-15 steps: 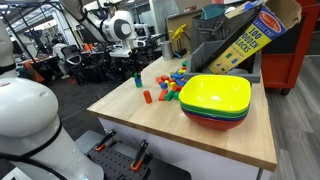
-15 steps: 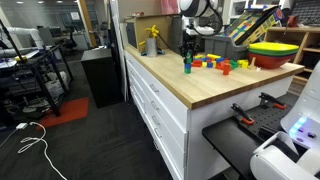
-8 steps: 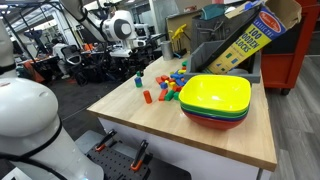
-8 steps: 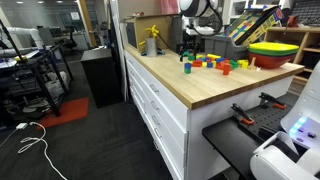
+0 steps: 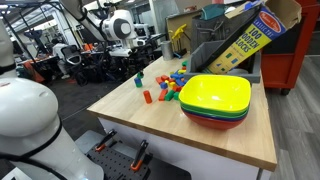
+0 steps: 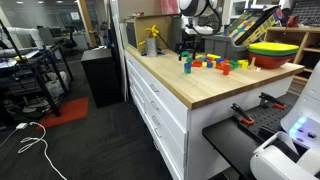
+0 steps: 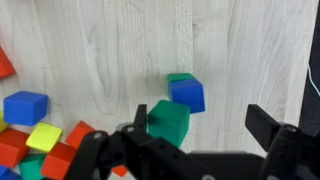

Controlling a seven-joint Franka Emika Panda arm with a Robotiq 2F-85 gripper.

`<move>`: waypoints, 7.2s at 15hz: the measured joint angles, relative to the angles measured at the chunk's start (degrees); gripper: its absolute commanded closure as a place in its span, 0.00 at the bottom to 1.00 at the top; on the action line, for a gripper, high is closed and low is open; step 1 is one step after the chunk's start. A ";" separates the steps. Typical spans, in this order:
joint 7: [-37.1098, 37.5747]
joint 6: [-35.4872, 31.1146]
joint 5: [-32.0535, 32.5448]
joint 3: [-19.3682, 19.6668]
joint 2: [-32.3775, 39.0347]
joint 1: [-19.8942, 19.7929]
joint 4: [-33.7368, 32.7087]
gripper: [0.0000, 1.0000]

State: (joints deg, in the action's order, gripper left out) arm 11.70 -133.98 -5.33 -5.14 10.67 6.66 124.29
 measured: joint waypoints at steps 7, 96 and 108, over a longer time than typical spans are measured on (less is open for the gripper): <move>-0.02 0.00 -0.51 -0.39 0.00 0.10 0.00 0.73; 11.51 -1.08 -0.65 0.90 1.13 1.46 2.02 0.79; 11.54 -1.42 -0.65 0.90 0.96 1.83 2.08 0.92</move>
State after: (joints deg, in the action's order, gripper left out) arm 23.24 -135.40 -5.98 -4.24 11.63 8.49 126.37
